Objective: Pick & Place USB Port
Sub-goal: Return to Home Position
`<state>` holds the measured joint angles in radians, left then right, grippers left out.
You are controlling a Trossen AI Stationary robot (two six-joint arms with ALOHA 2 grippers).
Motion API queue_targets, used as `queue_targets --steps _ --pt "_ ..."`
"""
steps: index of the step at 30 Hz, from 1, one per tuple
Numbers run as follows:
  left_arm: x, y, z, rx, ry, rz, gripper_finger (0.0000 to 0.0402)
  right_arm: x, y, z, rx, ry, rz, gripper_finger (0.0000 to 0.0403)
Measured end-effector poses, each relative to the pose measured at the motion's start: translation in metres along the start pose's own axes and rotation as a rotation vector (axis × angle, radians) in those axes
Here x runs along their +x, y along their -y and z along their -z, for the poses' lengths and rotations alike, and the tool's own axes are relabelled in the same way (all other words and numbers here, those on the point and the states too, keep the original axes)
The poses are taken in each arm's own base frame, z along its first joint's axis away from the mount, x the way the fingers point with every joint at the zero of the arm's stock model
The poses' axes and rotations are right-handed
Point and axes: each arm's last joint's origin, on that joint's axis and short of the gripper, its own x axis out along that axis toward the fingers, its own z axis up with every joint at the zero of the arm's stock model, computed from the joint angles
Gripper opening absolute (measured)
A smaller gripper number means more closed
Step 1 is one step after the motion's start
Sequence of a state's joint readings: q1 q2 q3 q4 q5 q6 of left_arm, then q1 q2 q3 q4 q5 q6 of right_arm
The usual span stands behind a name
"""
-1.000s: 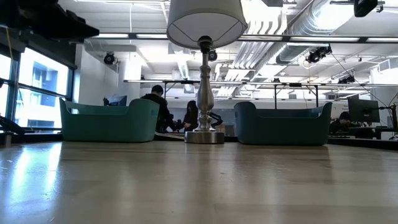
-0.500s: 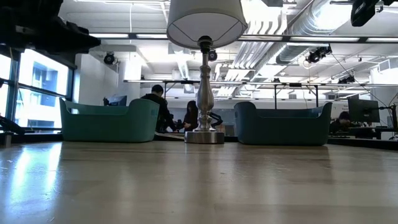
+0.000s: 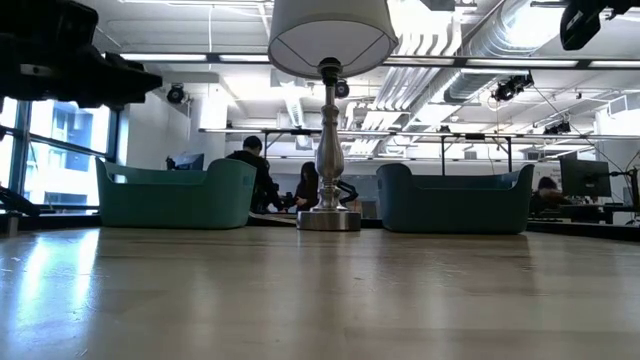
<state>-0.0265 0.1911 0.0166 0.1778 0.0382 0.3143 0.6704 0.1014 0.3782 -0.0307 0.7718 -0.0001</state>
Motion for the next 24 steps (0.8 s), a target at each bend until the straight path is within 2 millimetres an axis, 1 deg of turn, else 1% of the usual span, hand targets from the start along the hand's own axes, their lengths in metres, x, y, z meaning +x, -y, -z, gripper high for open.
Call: queue_targets --steps 14,17,21,24 --pt "0.0000 0.0020 0.0053 0.019 -0.046 0.024 0.0000 0.0026 -0.0025 0.0013 -0.008 -0.011 0.000 0.0000" --pt "-0.0001 0.0015 0.0059 0.018 -0.056 0.003 0.0000 0.0026 -0.0025 0.0014 -0.018 -0.012 0.001 0.0000" --pt "-0.0002 -0.0001 0.0071 -0.037 -0.080 -0.059 0.0000 0.0026 -0.0023 0.0014 -0.053 -0.012 0.007 0.0000" --pt "-0.0002 -0.0005 0.0073 -0.128 -0.081 -0.078 0.0000 0.0026 -0.0023 0.0015 -0.068 -0.013 0.007 0.0000"
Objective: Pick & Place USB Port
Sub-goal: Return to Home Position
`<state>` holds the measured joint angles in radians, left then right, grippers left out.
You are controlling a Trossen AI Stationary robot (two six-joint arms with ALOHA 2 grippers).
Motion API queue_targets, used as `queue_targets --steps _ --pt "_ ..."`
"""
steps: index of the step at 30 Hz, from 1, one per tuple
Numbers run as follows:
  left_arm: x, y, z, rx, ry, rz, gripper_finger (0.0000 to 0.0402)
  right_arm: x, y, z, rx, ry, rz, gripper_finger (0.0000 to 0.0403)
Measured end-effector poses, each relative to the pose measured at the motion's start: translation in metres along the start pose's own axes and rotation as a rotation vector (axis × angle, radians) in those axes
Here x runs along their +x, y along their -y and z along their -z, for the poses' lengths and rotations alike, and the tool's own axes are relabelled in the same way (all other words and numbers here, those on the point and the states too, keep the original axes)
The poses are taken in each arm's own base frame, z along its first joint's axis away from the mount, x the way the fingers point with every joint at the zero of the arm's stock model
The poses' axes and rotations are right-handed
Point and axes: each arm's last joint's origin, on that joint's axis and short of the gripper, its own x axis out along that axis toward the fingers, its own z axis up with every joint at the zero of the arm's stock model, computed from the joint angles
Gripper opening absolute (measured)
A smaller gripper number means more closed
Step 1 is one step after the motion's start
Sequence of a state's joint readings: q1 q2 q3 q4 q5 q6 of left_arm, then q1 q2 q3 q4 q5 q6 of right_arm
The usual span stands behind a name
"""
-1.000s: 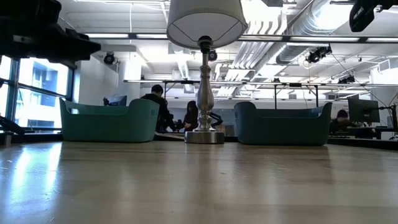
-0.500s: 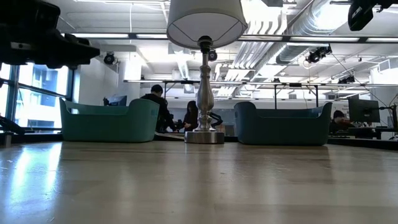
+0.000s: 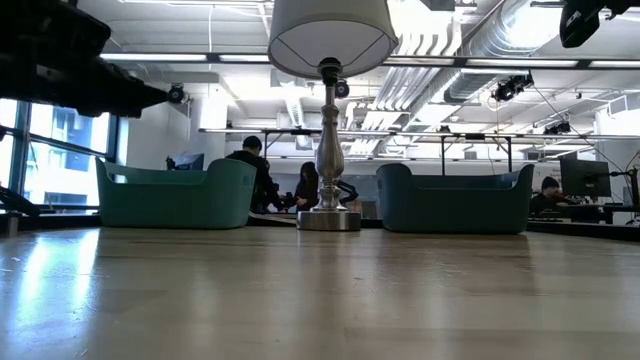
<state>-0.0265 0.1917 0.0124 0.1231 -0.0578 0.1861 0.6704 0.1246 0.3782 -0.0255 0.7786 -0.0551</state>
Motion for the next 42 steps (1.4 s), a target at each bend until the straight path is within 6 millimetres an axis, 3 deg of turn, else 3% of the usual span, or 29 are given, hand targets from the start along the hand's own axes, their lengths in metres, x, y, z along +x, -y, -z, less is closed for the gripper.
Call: queue_targets --steps 9,17,28,37,42 --pt "0.000 0.001 0.000 -0.340 0.002 0.020 0.0000 0.000 -0.001 0.002 -0.018 -0.015 -0.035 0.0000" --pt "0.000 -0.001 0.000 -0.349 0.007 -0.016 0.0000 -0.002 0.002 0.020 -0.126 -0.165 0.039 0.0000" --pt "0.000 -0.001 0.000 -0.349 0.003 -0.019 0.0000 -0.005 -0.001 0.043 -0.156 -0.313 -0.105 0.0000" --pt "0.000 0.000 0.000 -0.348 -0.001 -0.018 0.0000 0.002 -0.014 0.114 -0.117 -0.189 -0.199 0.0000" --pt "0.000 0.000 0.001 -0.348 -0.003 -0.018 0.0000 0.005 -0.013 0.114 -0.183 -0.192 -0.221 0.0000"
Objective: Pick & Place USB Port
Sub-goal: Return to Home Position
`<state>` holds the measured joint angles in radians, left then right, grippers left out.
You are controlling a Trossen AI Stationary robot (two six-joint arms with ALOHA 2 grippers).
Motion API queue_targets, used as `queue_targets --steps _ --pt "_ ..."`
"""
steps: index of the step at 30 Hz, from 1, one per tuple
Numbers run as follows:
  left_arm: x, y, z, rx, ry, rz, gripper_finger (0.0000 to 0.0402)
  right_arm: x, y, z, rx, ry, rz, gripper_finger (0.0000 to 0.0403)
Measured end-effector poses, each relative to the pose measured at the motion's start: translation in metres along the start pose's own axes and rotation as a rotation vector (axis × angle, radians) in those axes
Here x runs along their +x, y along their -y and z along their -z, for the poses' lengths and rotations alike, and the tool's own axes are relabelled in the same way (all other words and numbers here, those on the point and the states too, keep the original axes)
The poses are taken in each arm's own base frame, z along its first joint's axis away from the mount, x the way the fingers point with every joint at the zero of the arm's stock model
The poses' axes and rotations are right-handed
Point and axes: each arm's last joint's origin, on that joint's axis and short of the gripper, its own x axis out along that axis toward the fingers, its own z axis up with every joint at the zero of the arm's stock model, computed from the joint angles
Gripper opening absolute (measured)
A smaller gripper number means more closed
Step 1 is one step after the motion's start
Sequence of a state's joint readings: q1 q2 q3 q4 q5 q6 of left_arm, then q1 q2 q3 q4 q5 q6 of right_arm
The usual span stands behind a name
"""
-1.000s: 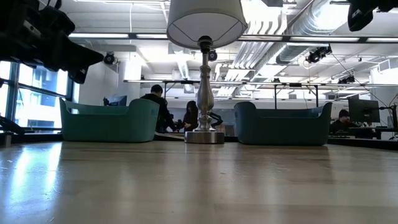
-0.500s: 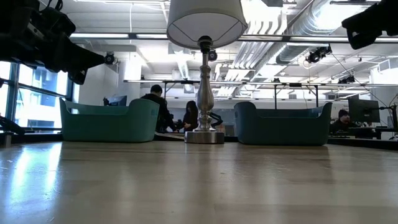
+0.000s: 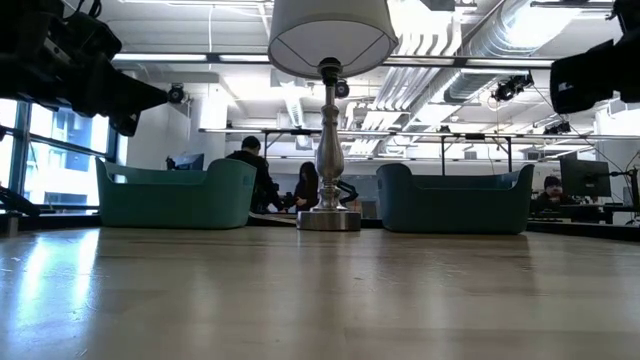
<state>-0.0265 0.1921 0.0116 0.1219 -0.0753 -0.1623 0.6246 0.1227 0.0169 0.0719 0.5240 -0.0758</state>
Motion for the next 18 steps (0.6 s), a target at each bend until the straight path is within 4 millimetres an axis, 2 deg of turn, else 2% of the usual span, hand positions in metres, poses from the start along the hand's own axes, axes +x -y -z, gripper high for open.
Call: queue_targets --steps 7,18 --pt "0.000 0.000 0.002 0.002 -0.021 0.001 0.0000 0.006 0.012 0.004 -0.026 -0.010 -0.024 0.0000" --pt "0.000 0.000 0.002 0.001 -0.021 0.002 0.0000 0.010 0.027 0.008 0.024 -0.040 -0.044 0.0000"
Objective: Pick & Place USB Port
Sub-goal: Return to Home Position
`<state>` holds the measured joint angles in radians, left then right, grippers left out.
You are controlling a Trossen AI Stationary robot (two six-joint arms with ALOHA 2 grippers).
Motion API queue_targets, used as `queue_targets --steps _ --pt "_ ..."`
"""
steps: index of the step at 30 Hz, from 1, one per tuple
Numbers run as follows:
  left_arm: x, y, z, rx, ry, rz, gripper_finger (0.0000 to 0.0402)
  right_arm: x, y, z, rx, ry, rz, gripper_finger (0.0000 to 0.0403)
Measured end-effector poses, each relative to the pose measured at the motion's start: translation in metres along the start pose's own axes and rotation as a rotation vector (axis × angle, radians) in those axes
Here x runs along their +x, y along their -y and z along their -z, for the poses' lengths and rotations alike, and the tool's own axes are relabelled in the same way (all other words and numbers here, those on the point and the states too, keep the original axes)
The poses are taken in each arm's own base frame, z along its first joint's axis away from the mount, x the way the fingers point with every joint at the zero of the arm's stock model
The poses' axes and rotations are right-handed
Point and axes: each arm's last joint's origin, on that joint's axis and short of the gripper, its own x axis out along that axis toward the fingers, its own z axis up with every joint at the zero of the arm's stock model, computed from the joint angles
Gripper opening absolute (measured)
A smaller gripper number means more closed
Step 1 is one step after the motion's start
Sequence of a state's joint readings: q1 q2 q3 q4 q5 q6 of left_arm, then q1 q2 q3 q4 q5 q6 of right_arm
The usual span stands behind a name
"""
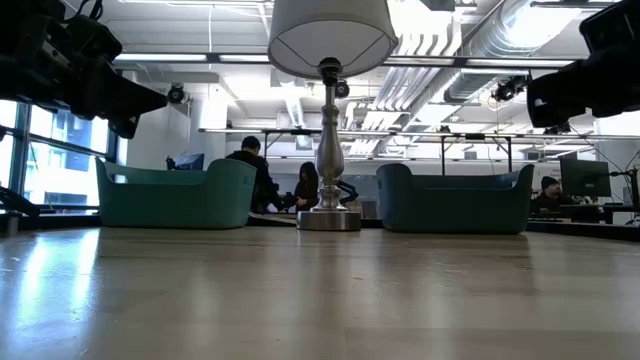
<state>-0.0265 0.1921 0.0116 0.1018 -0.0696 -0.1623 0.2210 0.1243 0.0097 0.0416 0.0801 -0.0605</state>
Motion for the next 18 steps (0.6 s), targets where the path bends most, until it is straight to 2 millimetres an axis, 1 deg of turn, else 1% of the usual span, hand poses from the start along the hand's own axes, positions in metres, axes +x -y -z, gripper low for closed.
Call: queue_targets --steps 6,14,18 --pt "0.0000 0.0000 0.0000 0.000 0.000 -0.001 0.0000 0.0002 0.0057 0.0003 0.005 -0.003 0.056 0.0000" --pt "0.0000 -0.0001 0.0000 0.000 0.001 -0.002 0.0000 0.0001 0.0086 0.0007 0.102 -0.002 0.095 0.0000" --pt "0.0000 -0.0001 0.0000 0.000 0.001 -0.004 0.0000 0.0001 0.0085 0.0006 0.111 -0.001 0.092 0.0001"
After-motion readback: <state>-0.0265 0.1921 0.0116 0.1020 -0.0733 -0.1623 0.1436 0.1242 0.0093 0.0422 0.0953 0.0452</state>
